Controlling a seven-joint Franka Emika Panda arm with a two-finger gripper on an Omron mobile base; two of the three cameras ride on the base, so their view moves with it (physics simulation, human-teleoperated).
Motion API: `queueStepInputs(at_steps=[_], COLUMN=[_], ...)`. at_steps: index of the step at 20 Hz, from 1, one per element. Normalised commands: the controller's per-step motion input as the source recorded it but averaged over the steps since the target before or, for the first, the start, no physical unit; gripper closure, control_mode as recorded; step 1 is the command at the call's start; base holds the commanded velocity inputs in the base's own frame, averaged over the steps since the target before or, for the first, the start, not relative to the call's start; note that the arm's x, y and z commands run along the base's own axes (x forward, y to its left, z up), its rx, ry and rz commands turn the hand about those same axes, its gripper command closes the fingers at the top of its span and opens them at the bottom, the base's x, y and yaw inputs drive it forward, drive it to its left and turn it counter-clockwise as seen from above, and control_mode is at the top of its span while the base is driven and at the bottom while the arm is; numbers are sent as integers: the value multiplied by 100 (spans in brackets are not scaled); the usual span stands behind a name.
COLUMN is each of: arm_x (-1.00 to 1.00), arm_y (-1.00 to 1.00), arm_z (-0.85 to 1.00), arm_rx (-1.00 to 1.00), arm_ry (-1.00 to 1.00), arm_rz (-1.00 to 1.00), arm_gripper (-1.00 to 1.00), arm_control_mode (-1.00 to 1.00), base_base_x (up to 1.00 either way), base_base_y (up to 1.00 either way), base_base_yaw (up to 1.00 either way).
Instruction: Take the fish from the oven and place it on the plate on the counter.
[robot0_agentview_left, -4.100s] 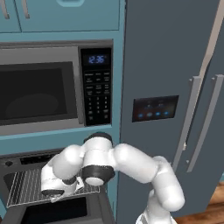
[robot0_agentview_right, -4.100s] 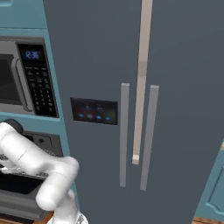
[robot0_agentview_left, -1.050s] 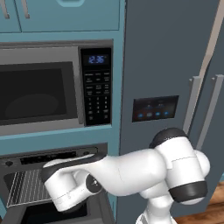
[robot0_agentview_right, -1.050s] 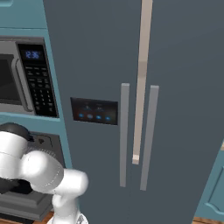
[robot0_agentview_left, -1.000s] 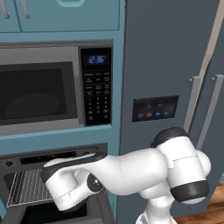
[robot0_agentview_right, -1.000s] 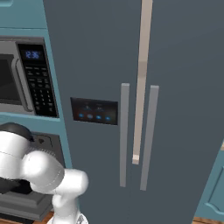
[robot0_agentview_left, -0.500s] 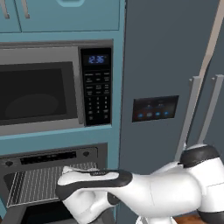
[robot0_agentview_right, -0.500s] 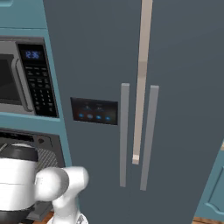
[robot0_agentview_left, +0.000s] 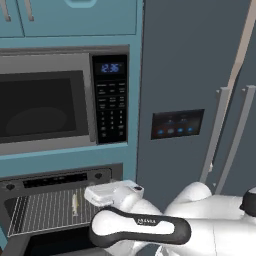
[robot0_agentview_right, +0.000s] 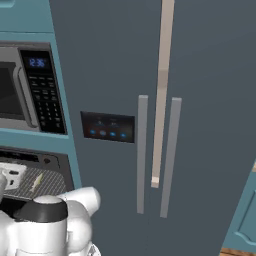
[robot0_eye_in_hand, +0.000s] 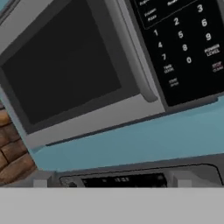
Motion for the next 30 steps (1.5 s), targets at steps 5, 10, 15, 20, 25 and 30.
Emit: queueStepInputs(at_steps=[5,10,15,20,25,30], arm_x=[-28,-74,-55,-6,5,-6], arm_y=[64,16,-2,0,-7,-60], arm_z=[100,100,74,22,45,100], arm_rx=[-19,-8,-45,-64,-54,-18], arm_ry=[-9,-2,-59,-59,-35,-21], arm_rz=[-37,-38,-38,-48,-51,-43], arm_gripper=[-100,-100,-100,-100,-100,-100], arm_control_mode=[-100,-100,-100,-100,-100,-100], base_base_x=[0,0,0,0,0,0], base_base_y=[0,0,0,0,0,0], base_base_yaw=[0,0,0,0,0,0])
